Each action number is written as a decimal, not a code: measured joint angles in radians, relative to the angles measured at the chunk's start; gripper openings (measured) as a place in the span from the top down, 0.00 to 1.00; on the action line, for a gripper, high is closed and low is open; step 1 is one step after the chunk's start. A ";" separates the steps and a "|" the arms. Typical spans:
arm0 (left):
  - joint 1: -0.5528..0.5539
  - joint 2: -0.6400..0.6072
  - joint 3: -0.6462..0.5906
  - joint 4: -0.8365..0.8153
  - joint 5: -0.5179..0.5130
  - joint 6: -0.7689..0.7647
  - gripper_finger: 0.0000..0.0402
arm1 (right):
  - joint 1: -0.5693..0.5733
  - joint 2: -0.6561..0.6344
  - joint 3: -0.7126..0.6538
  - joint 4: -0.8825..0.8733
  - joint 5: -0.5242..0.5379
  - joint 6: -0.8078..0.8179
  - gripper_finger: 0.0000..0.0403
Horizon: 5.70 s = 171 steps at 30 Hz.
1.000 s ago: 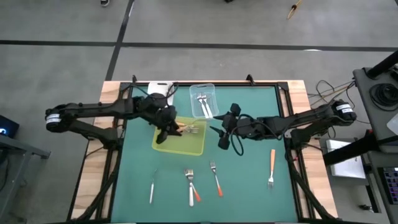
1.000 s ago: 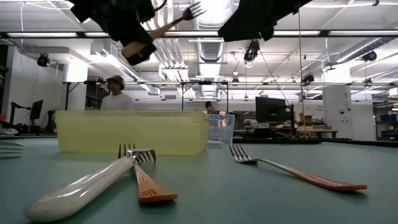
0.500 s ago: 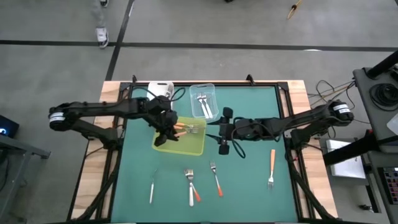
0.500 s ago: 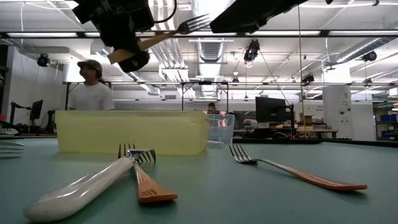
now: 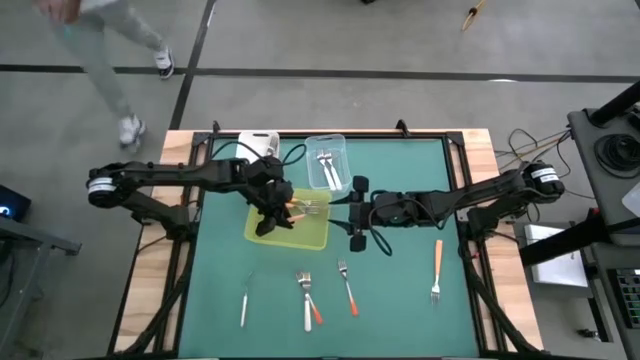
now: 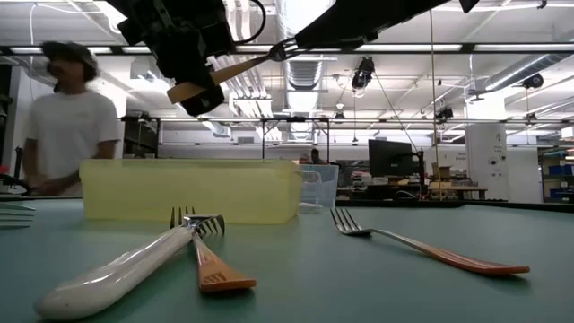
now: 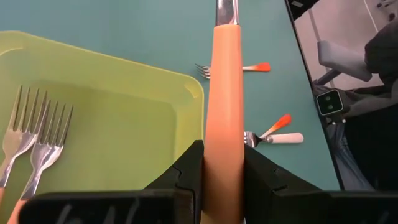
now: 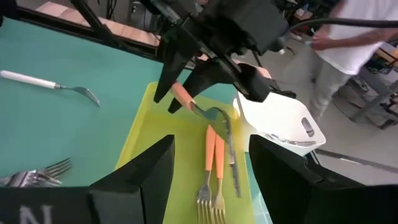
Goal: Sort silverware by color (type)
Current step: Put the yellow fork into the yellow bin
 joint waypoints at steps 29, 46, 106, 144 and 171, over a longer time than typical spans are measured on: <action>-0.003 0.005 0.000 0.019 0.030 -0.003 0.87 | -0.001 0.004 0.000 0.044 0.013 -0.032 0.98; 0.003 0.005 0.000 0.039 0.013 0.029 0.66 | -0.033 0.004 0.000 0.039 0.009 0.154 0.98; -0.162 0.043 -0.166 0.674 -0.821 -0.016 0.53 | -0.047 0.244 0.000 0.441 0.561 0.603 0.98; -0.161 0.008 -0.164 0.533 -0.787 0.003 0.95 | -0.048 0.237 0.000 0.407 0.512 0.597 0.77; -0.087 -0.065 -0.150 0.120 -0.449 0.090 0.95 | -0.112 0.025 0.000 0.037 0.510 0.563 0.57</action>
